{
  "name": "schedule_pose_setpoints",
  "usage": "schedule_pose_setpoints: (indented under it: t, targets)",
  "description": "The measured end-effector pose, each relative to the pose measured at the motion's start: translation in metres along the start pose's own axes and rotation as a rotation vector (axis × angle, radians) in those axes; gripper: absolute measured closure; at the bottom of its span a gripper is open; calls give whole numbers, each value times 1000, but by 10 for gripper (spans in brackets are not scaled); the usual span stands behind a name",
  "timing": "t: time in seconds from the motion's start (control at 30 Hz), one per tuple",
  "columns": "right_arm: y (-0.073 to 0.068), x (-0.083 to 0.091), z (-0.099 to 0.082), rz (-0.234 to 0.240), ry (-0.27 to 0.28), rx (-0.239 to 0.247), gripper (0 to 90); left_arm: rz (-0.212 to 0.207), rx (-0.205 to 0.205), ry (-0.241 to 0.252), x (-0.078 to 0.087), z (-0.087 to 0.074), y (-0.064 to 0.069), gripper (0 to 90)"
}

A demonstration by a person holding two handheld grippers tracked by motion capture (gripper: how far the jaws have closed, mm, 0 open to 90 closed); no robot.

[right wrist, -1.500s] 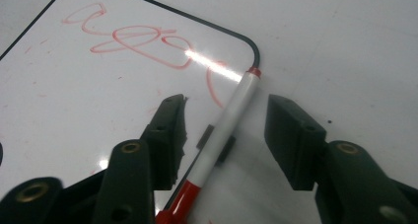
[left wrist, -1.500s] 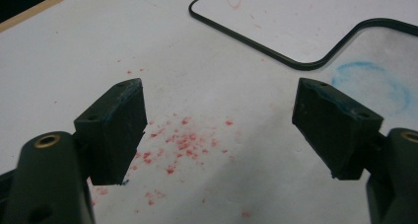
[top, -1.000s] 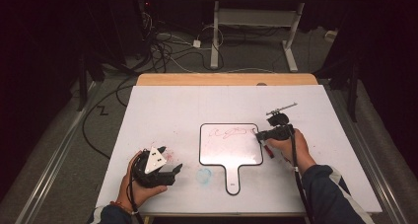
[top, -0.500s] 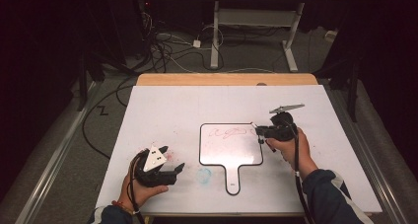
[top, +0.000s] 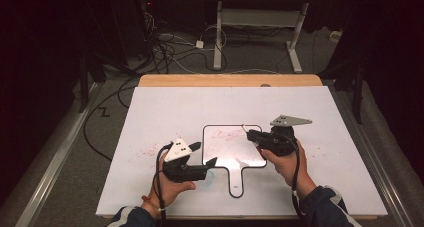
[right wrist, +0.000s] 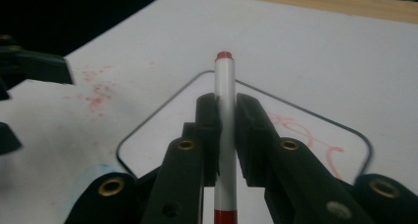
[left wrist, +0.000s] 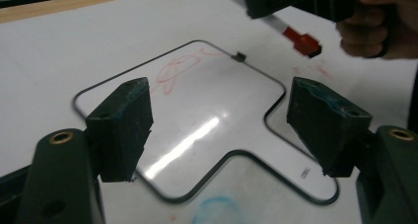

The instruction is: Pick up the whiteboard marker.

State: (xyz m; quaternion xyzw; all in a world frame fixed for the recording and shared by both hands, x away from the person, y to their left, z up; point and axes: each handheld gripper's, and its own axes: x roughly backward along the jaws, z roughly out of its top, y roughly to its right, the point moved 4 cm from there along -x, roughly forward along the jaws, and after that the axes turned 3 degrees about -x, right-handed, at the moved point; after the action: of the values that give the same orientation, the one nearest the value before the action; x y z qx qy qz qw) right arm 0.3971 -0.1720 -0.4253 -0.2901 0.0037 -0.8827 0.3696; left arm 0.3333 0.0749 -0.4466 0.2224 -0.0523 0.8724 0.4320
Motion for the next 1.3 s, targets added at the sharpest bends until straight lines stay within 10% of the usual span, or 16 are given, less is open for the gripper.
schedule_pose_setpoints:
  t: [0.5, 0.87, 1.3]
  targets:
    - [-53, 1, -12, 124, 142, 55, 815, -159, 44, 2, -46, 13, 35, 402]
    - [-63, 0, -16, 156, 151, 70, 814, -182, 77, 41, -47, 18, 33, 512]
    - [-65, 4, -15, 152, 165, 83, 813, -163, 10, 35, -44, 18, 33, 685]
